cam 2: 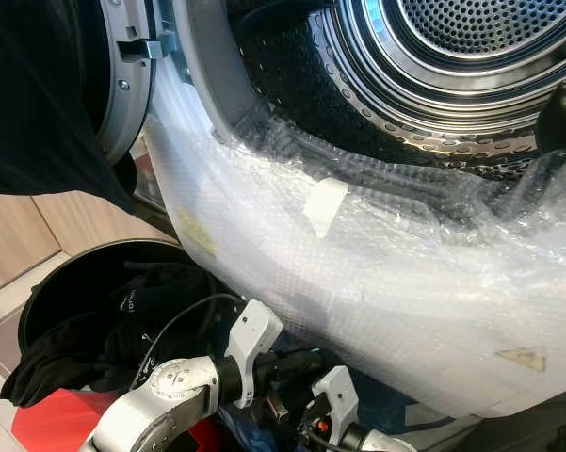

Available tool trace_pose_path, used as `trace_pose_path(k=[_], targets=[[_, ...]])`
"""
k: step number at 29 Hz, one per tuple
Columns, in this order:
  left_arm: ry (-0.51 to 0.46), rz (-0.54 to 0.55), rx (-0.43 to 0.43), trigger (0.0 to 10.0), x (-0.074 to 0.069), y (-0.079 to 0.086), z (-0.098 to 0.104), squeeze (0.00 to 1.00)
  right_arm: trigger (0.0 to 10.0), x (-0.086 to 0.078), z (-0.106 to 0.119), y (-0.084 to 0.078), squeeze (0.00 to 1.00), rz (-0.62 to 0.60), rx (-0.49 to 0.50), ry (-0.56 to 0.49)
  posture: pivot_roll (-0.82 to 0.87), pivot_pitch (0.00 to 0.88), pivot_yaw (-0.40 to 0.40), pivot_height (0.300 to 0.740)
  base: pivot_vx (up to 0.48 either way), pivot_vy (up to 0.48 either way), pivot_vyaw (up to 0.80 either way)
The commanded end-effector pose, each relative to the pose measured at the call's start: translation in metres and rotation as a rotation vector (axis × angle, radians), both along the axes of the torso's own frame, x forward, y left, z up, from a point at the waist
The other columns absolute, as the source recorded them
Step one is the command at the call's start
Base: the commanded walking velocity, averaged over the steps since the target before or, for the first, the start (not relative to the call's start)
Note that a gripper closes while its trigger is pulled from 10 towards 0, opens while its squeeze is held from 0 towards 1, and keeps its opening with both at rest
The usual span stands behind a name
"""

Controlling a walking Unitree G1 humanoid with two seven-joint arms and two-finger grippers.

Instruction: Clothes washing

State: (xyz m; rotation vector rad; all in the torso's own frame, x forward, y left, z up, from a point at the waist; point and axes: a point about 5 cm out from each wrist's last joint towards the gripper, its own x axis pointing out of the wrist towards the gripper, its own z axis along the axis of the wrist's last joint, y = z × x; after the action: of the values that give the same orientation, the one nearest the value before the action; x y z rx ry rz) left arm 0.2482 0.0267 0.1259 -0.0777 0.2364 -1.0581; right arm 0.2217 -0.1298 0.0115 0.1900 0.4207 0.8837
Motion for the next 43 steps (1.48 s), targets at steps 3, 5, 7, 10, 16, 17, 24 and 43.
trace_pose_path(k=[3, 5, 7, 10, 16, 17, 24, 43], targets=[[-0.025, 0.016, -0.017, 10.0, 0.002, 0.0, 0.005, 0.0, 0.0, 0.001, -0.001, 0.002, 0.0, 0.011, -0.013, -0.001, 0.06, 0.055, -0.078, 0.74, 0.0, 0.0, 0.0], [-0.028, 0.017, -0.015, 10.0, 0.002, 0.0, 0.005, 0.0, 0.0, 0.001, -0.002, 0.002, 0.0, 0.02, -0.016, 0.007, 0.07, 0.053, -0.079, 0.74, 0.0, 0.0, 0.0], [-0.039, 0.033, -0.007, 10.0, 0.003, 0.002, 0.006, 0.0, 0.0, 0.001, -0.002, 0.003, 0.0, 0.027, -0.018, 0.004, 0.07, 0.053, -0.079, 0.74, 0.0, 0.0, 0.0], [-0.042, 0.077, -0.01, 10.0, 0.005, 0.008, 0.006, 0.0, 0.0, 0.002, -0.001, 0.004, 0.0, 0.028, -0.012, -0.002, 0.08, 0.051, -0.081, 0.74, 0.0, 0.0, 0.0], [-0.05, 0.116, 0.005, 10.0, 0.008, 0.014, 0.006, 0.0, 0.0, 0.003, -0.002, 0.006, 0.0, 0.027, -0.015, -0.001, 0.09, 0.056, -0.081, 0.74, 0.0, 0.0, 0.0], [-0.052, 0.12, 0.015, 10.0, 0.009, 0.015, 0.006, 0.0, 0.0, 0.003, -0.002, 0.006, 0.0, 0.028, -0.017, -0.003, 0.09, 0.06, -0.082, 0.74, 0.0, 0.0, 0.0], [-0.073, 0.103, 0.035, 10.0, 0.01, 0.018, 0.006, 0.0, 0.0, 0.001, -0.005, 0.007, 0.0, 0.049, -0.036, -0.001, 0.09, 0.059, -0.081, 0.74, 0.0, 0.0, 0.0], [-0.175, 0.218, 0.079, 10.0, -0.002, 0.052, 0.028, 1.0, 0.0, -0.006, -0.008, 0.007, 0.0, 0.081, -0.044, 0.003, 0.09, 0.061, -0.079, 0.74, 0.0, 0.0, 0.0]])
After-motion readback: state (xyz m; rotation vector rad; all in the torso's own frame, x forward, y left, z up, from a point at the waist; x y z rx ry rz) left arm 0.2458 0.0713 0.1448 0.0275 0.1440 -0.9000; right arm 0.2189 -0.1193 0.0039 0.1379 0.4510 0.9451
